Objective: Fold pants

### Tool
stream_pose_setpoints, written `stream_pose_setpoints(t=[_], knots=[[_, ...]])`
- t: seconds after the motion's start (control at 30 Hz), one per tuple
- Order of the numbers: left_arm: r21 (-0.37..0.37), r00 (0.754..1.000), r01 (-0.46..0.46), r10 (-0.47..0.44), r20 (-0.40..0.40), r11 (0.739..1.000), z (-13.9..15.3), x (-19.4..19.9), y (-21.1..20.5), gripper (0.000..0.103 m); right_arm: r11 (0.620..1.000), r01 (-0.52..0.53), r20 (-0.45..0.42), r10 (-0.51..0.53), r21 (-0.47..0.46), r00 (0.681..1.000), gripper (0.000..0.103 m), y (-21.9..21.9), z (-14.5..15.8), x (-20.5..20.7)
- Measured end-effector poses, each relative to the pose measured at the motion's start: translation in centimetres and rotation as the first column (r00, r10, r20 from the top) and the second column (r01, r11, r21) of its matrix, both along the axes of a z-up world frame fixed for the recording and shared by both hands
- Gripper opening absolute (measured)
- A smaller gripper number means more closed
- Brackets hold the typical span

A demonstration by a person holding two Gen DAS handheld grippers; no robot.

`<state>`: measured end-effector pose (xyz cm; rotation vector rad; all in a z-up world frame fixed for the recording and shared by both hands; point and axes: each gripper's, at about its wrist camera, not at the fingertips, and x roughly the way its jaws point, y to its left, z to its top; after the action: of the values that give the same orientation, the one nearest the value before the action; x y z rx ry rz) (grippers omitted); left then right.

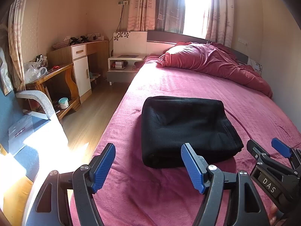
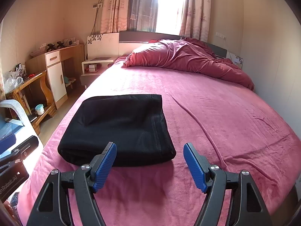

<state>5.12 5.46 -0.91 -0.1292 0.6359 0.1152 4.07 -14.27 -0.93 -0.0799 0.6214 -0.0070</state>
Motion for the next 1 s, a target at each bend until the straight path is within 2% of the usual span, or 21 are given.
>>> stream_pose_setpoints(t=[1.0], knots=[[0.01, 1.0, -0.003, 0.003, -0.003, 1.0, 0.27, -0.15, -0.21, 0.074, 1.0, 0.008, -0.011, -0.008, -0.003, 1.0, 0.076, -0.42, -0.69, 0.09]])
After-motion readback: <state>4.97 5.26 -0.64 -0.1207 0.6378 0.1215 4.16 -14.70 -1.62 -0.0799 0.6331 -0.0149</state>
